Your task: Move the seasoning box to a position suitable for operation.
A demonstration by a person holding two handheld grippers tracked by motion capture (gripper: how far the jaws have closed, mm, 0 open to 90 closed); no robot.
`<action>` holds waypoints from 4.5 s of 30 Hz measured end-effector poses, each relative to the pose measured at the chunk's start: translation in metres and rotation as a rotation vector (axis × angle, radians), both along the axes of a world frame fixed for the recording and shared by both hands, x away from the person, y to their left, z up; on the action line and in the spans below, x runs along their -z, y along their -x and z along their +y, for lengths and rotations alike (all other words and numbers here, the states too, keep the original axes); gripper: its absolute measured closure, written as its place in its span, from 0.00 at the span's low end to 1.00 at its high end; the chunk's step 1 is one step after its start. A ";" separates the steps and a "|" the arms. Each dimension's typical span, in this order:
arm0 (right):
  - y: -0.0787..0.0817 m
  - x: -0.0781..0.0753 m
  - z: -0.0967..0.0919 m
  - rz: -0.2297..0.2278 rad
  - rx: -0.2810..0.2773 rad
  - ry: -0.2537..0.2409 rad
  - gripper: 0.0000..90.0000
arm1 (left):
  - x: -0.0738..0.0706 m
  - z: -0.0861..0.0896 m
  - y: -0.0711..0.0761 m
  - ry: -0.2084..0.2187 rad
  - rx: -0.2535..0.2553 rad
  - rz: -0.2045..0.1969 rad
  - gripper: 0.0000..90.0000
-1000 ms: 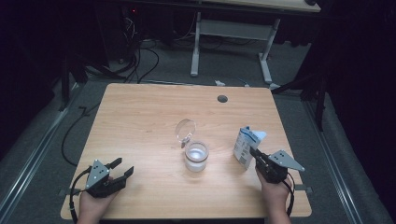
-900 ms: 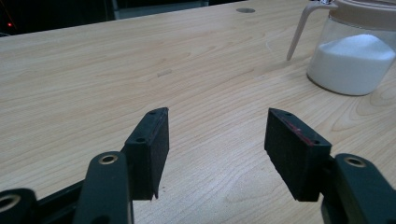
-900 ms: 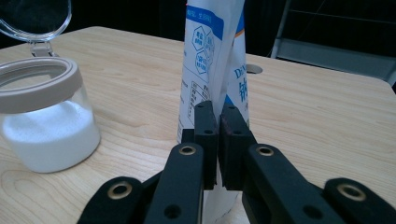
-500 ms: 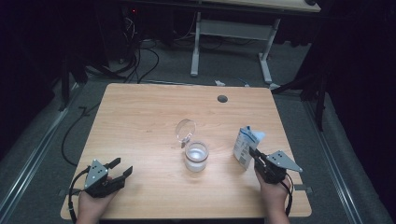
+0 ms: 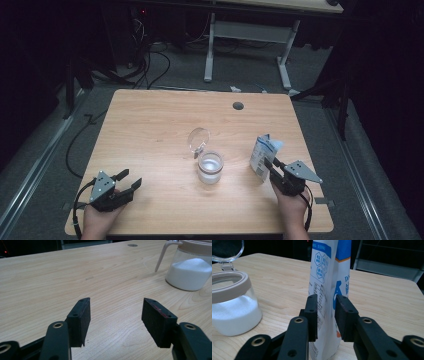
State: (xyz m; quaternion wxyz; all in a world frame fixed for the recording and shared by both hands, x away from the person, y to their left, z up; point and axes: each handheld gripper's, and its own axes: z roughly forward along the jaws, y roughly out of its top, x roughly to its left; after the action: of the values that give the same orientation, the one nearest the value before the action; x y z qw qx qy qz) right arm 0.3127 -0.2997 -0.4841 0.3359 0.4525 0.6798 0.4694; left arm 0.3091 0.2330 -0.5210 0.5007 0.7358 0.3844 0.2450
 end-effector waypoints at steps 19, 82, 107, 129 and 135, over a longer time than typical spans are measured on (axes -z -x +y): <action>-0.002 0.003 0.000 0.029 0.023 -0.005 0.59 | 0.002 -0.004 -0.004 -0.025 0.011 0.035 0.45; 0.029 0.023 0.039 0.113 -0.061 0.078 0.65 | 0.005 -0.029 -0.022 -0.042 -0.017 0.099 0.42; 0.003 0.031 0.072 0.121 -0.143 0.080 0.69 | 0.004 -0.020 -0.012 0.037 -0.027 0.124 0.49; -0.001 0.029 0.089 0.164 -0.186 0.098 0.89 | -0.020 -0.082 -0.047 0.021 -0.027 0.087 0.69; -0.004 0.029 0.097 0.169 -0.198 0.092 0.97 | -0.025 -0.104 -0.056 0.032 0.010 0.087 0.86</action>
State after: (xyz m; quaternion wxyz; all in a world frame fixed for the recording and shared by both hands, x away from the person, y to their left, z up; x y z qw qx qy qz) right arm 0.3164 -0.2030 -0.5131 0.2500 0.4052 0.7677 0.4290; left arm 0.3654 0.1291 -0.4958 0.4963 0.7396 0.4061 0.2042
